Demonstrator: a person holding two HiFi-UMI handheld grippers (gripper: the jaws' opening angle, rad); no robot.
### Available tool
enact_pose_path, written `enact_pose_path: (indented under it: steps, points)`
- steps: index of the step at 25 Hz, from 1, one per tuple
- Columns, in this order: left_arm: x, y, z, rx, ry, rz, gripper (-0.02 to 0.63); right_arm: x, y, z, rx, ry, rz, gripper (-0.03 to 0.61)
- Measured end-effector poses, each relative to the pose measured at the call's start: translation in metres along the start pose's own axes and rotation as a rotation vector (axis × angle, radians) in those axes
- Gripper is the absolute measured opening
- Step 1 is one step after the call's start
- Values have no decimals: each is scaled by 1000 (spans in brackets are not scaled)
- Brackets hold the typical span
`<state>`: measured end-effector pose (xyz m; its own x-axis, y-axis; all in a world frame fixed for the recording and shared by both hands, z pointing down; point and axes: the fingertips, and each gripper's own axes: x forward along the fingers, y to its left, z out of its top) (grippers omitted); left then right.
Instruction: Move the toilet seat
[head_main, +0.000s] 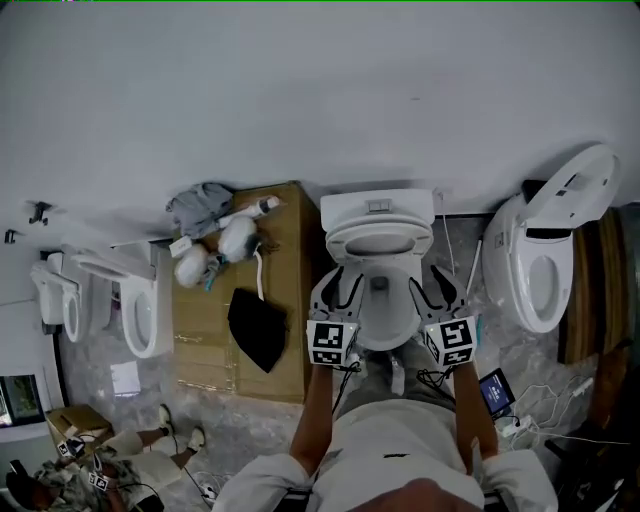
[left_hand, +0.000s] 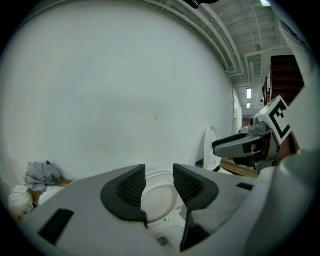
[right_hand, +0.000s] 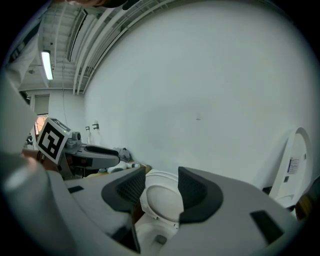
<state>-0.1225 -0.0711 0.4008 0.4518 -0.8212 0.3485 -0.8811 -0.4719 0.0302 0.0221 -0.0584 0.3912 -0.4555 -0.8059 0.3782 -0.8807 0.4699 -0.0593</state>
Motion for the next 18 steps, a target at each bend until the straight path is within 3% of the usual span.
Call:
enact_pose_path:
  steps: [7,18]
  points:
    - [-49,-11,19,-10,-36,-25,184,-44,30,19,-44,-5,-12,215]
    - [-67,-20,32,3,-57,-44,180,-56,34,27,-44,-8,-25,199]
